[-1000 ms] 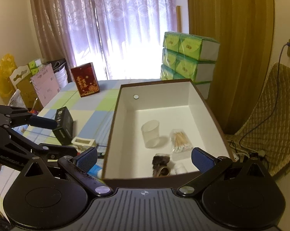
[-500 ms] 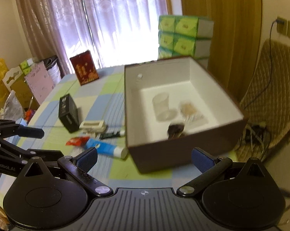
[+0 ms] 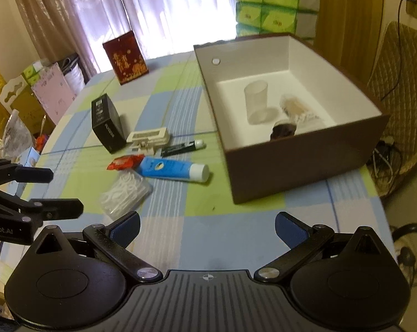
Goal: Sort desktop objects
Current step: 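Withdraw both tools from the box toward the remaining table items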
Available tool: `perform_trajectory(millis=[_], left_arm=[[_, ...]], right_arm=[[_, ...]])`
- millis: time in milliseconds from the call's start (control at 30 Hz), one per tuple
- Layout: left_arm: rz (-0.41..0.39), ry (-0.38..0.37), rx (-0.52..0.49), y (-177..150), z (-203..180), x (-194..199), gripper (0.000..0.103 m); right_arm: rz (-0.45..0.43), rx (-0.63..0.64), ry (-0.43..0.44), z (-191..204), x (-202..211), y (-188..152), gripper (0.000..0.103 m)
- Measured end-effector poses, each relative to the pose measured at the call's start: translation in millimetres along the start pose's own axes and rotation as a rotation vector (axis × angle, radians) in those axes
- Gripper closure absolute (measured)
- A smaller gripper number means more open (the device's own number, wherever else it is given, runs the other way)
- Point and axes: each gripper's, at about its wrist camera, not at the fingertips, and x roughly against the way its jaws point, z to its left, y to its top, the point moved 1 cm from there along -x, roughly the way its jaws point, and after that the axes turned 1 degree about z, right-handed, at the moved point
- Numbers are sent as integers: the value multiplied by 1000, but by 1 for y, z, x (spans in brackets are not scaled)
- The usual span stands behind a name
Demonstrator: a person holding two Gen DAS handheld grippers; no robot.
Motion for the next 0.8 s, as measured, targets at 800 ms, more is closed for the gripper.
perform_trajectory(millis=[800], left_arm=[[104, 21, -23, -28, 51, -78, 22]], right_arm=[[13, -72, -16, -6, -59, -13, 6]])
